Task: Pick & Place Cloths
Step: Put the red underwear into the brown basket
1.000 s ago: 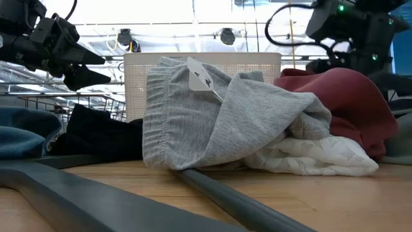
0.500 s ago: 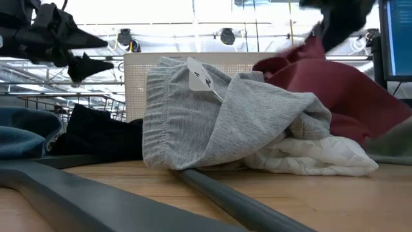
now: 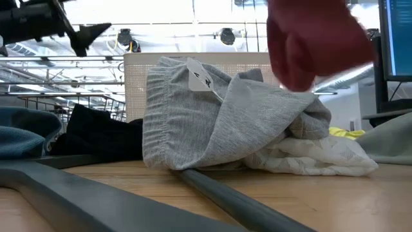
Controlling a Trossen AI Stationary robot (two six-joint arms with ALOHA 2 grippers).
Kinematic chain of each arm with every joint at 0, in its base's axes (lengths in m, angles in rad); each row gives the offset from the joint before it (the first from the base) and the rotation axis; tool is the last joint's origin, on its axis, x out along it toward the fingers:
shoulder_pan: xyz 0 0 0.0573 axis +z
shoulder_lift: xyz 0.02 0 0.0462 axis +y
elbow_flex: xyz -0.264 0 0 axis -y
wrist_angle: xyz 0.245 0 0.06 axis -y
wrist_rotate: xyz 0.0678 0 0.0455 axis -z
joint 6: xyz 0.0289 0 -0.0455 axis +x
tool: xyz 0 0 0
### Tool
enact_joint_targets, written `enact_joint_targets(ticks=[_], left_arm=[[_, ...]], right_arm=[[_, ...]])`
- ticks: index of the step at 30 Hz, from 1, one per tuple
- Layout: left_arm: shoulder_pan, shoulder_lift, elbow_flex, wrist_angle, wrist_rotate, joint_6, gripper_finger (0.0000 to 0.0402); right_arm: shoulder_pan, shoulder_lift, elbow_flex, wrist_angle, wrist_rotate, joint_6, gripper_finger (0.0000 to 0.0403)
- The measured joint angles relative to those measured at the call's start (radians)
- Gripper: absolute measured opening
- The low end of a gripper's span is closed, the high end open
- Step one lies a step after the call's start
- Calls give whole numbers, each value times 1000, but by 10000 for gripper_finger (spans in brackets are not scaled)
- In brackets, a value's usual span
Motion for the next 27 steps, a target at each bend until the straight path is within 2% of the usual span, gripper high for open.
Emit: enact_joint_targets(ticks=[4,10,27], left_arm=[[0,0,0,84,-10,-43,365],[0,0,0,156,-4,-68,365],[-42,14,18,148,15,-175,365]], right_arm=[[19,8,0,151,0,-21,1],[35,28,0,286,0,-41,0],[31,107,0,460,1,-41,0]])
